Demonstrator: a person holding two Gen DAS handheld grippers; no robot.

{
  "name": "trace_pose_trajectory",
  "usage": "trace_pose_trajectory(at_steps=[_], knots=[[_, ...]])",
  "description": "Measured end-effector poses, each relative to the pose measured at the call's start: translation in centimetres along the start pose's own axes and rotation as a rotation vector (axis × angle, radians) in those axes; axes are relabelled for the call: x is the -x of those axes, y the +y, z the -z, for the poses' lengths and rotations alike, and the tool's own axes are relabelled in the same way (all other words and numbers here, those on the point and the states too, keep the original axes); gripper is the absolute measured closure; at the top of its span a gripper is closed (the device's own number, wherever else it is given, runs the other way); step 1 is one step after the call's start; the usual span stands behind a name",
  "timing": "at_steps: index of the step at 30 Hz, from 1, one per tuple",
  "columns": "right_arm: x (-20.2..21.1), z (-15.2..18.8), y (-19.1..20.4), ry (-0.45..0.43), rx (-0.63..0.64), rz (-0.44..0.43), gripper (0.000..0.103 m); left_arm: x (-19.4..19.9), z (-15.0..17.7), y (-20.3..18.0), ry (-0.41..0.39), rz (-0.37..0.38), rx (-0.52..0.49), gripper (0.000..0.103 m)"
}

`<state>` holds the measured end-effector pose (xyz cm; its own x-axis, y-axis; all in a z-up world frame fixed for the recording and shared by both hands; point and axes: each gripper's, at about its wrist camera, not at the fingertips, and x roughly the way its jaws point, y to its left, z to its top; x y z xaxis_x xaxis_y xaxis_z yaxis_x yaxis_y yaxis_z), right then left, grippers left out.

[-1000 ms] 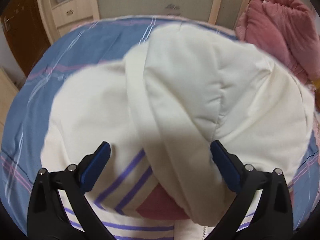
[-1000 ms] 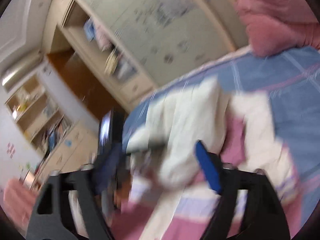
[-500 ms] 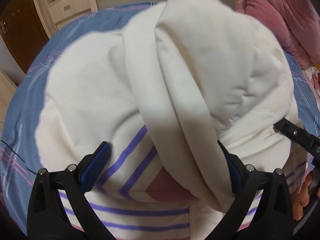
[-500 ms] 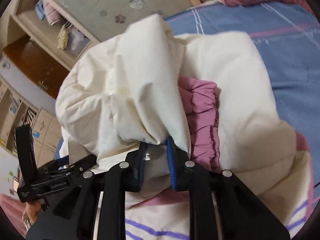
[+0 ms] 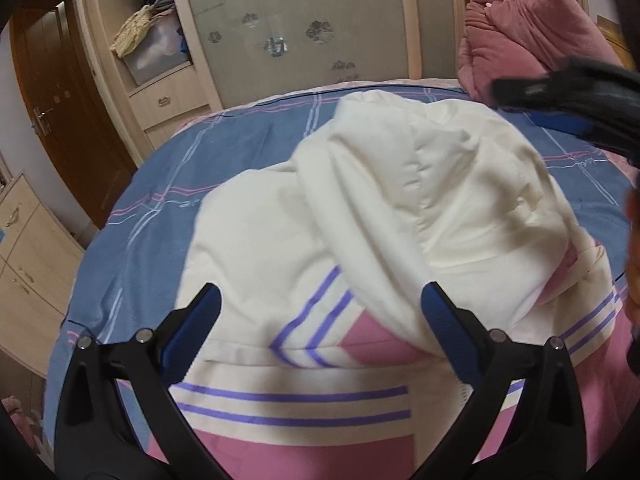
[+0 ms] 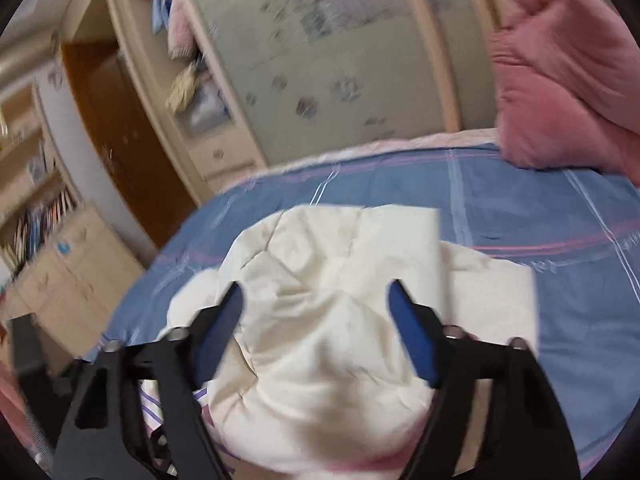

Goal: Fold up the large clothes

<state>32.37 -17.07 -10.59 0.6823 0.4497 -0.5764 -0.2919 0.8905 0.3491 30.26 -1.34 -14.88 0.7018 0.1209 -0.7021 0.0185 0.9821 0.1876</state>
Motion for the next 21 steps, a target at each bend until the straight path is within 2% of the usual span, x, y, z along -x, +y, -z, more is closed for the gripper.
trace_pose_trajectory(at_steps=[2,6,8,9,11,13,15,16,18,20,21], knots=[[-3.0,0.2,0.8,0.068,0.030,0.006,0.038,0.1,0.0,0.8,0.010,-0.017,0.015,0.002],[-9.3,3.1,2.7,0.239,0.151,0.121,0.038,-0.3,0.9,3.8,0.052,-0.043,0.073,0.002],[-11.2,4.7,2.2,0.322,0.136,0.126,0.038,-0.7,1.3,5.1,0.075,-0.042,0.111,0.002],[-11.2,5.0,2.1,0.333,0.138,0.123,0.038,-0.8,1.4,5.5,0.080,-0.040,0.123,0.002],[-9.1,5.0,1.9,0.285,0.124,0.074,0.038,-0.7,1.3,6.0,0.080,-0.029,0.142,0.002],[-4.7,4.8,0.8,0.173,0.049,-0.008,0.038,-0.5,0.9,6.1,0.064,-0.024,0.143,0.002],[0.0,5.4,-0.7,0.028,0.010,-0.041,0.035,0.0,0.7,5.8,0.041,-0.007,0.144,0.002],[1.0,5.8,-1.0,0.006,0.018,-0.034,0.031,-0.1,0.4,5.4,0.035,0.007,0.145,0.002],[1.5,7.5,-1.7,0.045,0.072,0.059,0.031,-0.6,-0.2,4.1,0.037,0.034,0.133,0.002],[0.0,9.6,-2.8,0.135,0.108,0.148,0.031,-1.3,-0.7,2.4,0.044,0.038,0.101,0.002],[-0.7,10.3,-3.1,0.160,0.111,0.161,0.031,-2.0,-0.7,1.4,0.058,0.042,0.084,0.002]])
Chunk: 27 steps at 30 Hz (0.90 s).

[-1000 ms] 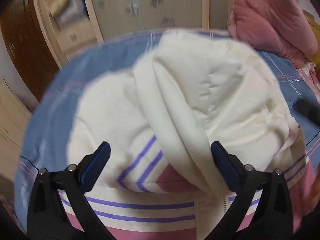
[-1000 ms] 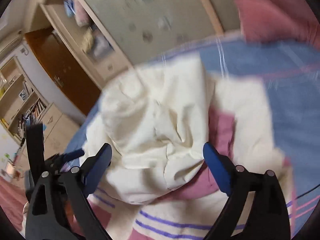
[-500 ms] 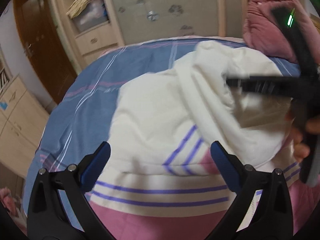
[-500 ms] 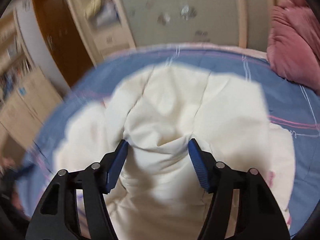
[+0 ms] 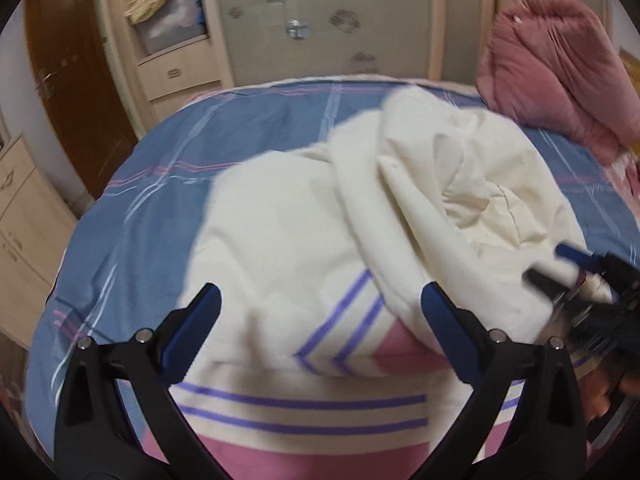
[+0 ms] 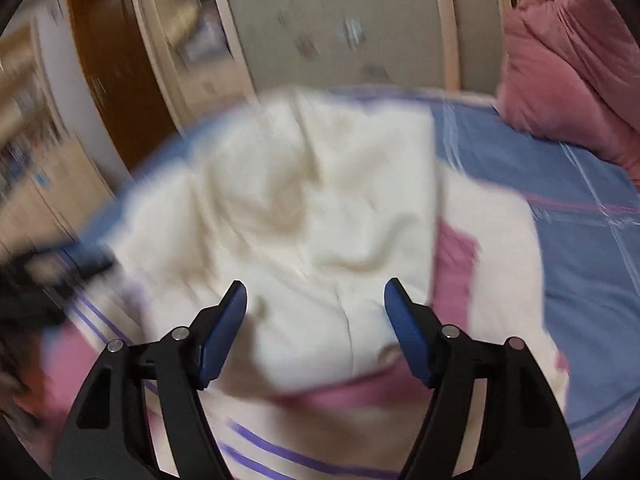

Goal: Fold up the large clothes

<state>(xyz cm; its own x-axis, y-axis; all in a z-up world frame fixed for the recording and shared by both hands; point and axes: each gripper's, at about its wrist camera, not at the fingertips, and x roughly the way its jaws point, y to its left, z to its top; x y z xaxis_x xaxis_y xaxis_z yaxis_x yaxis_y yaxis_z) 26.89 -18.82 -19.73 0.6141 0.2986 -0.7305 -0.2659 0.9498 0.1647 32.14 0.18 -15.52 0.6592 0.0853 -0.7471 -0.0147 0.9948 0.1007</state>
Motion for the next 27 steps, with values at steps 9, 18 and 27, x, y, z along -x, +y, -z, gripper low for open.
trace_pose_trajectory(at_steps=[9,18,27], knots=[[1.4,0.9,-0.3,-0.070,0.042,-0.047,0.031,-3.5,1.5,0.2,0.134,0.051,0.057,0.002],[0.4,-9.0,-8.0,-0.110,-0.345,-0.195,0.030,1.3,-2.9,-1.1,-0.043,0.191,0.093,0.002],[-6.0,-11.4,-12.6,0.022,-0.614,-0.265,0.093,-5.4,-0.8,-4.8,0.144,0.193,0.046,0.005]])
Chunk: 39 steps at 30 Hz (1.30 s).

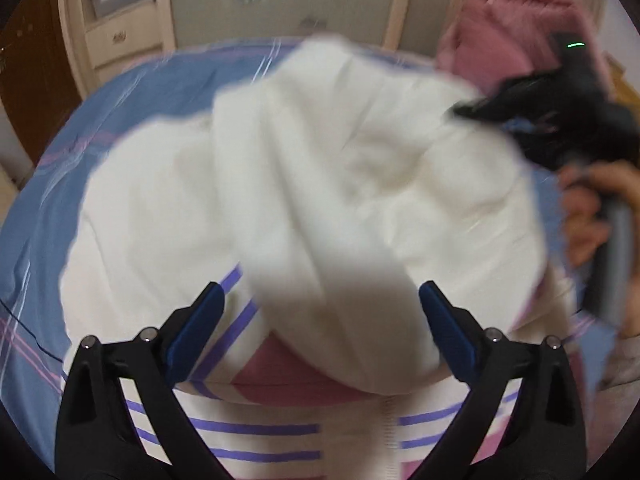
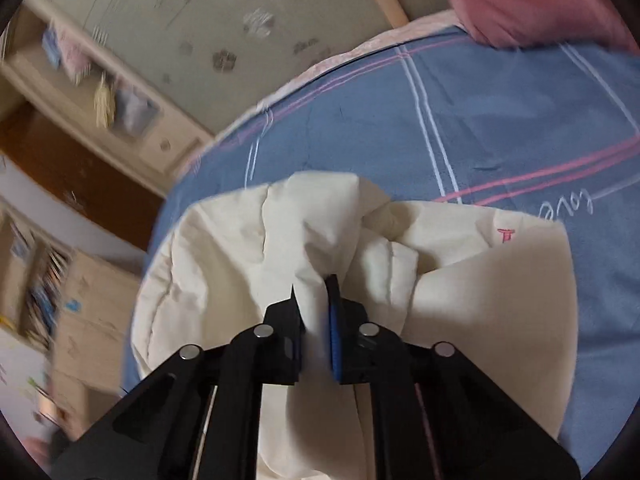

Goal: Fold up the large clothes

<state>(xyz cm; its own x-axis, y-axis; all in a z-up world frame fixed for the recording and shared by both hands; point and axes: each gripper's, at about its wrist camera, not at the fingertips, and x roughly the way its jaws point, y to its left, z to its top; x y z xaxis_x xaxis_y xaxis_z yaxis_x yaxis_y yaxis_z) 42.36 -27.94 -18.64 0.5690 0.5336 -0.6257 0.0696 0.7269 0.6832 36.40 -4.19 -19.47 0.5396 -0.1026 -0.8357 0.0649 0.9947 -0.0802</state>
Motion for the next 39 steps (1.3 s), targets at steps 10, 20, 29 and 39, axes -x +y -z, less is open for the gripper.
trace_pose_trajectory(at_steps=[10,20,29,39], knots=[[1.8,1.8,-3.5,-0.050,-0.015,0.001,0.044,-0.3,1.5,-0.6,0.010,-0.054,-0.043,0.006],[4.8,9.1,3.1,0.030,0.410,0.077,0.075,3.9,-1.2,-0.3,-0.130,0.028,0.051,0.014],[9.3,12.3,-3.6,0.031,0.248,-0.015,0.046,-0.9,0.9,0.0,0.045,0.063,0.069,0.026],[11.3,21.4,-5.0,0.086,0.345,0.352,0.040,1.9,4.0,2.6,0.064,0.091,0.146,0.015]])
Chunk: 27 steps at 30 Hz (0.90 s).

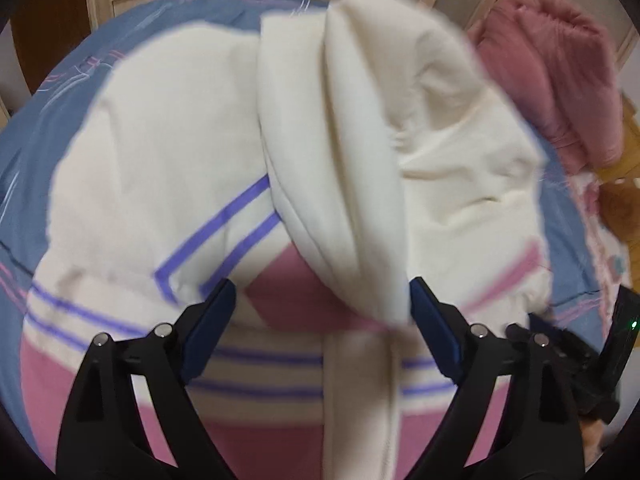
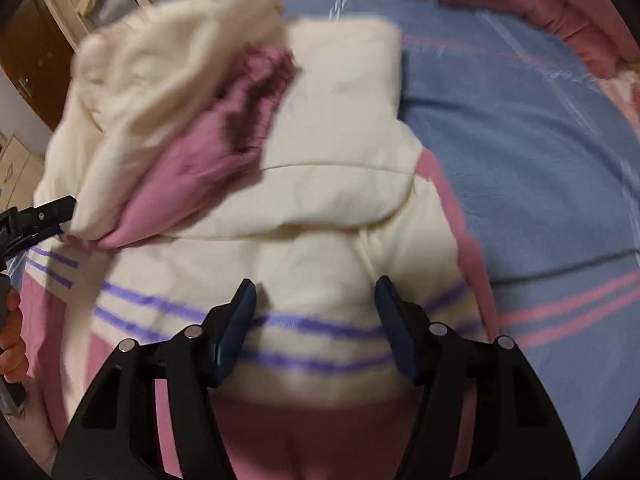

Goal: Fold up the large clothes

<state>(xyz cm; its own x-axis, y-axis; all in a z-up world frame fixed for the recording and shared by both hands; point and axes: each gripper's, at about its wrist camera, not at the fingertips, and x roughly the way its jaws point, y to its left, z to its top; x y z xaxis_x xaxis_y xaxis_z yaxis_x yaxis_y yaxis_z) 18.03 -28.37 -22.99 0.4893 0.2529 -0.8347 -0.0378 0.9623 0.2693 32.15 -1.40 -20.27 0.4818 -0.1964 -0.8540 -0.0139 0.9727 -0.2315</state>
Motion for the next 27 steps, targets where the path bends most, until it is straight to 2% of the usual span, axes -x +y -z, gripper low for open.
trace_pose_trajectory(at_steps=[2,4,6,8,10,11,13,14,15,16,17,18,20,23,25,27], knots=[[2.5,2.5,1.3,-0.068,-0.012,-0.065,0.040,2.8,1.6,-0.3,-0.052,-0.028,-0.055,0.015],[4.0,4.8,2.6,-0.094,0.006,-0.029,0.040,5.3,4.1,0.6,-0.082,-0.083,-0.083,0.014],[4.5,6.8,3.9,-0.071,0.014,-0.109,0.040,6.4,7.5,2.8,-0.049,-0.096,-0.047,0.015],[3.9,8.4,5.7,-0.008,0.022,-0.192,0.040,6.6,10.1,5.1,-0.004,-0.098,-0.014,0.014],[3.1,9.8,6.8,0.039,0.026,-0.194,0.039,5.8,12.5,6.3,0.038,-0.130,0.002,0.014],[2.7,10.3,7.5,0.054,0.035,-0.187,0.035,5.8,14.2,6.9,0.039,-0.127,-0.005,0.014],[2.0,10.8,8.1,0.074,0.048,-0.132,0.035,5.6,16.3,6.5,0.002,-0.168,-0.074,0.013],[2.4,10.9,8.6,0.068,0.050,-0.125,0.035,5.6,16.8,6.2,0.004,-0.190,-0.096,0.013],[2.9,11.0,9.0,0.062,0.055,-0.154,0.035,5.9,17.0,5.9,0.009,-0.204,-0.105,0.013],[3.6,11.3,9.6,0.050,0.065,-0.205,0.035,6.4,17.2,5.9,0.014,-0.198,-0.097,0.013],[4.1,11.6,10.3,0.042,0.081,-0.238,0.035,6.9,17.3,5.9,0.019,-0.162,-0.084,0.013],[4.3,12.7,11.1,0.051,0.106,-0.226,0.035,7.0,17.4,5.8,0.031,-0.148,-0.082,0.011],[2.9,14.0,11.8,0.103,0.145,-0.150,0.035,6.3,18.1,5.9,0.040,-0.167,-0.087,0.010],[2.4,15.8,12.6,0.072,0.230,-0.096,0.034,5.8,19.1,5.4,0.022,-0.226,-0.127,0.010],[3.4,15.7,12.6,0.076,0.224,-0.099,0.035,6.5,19.1,5.1,0.028,-0.215,-0.106,0.010],[4.9,15.9,12.1,0.055,0.207,-0.166,0.035,7.9,19.8,5.0,0.040,-0.166,-0.093,0.010]])
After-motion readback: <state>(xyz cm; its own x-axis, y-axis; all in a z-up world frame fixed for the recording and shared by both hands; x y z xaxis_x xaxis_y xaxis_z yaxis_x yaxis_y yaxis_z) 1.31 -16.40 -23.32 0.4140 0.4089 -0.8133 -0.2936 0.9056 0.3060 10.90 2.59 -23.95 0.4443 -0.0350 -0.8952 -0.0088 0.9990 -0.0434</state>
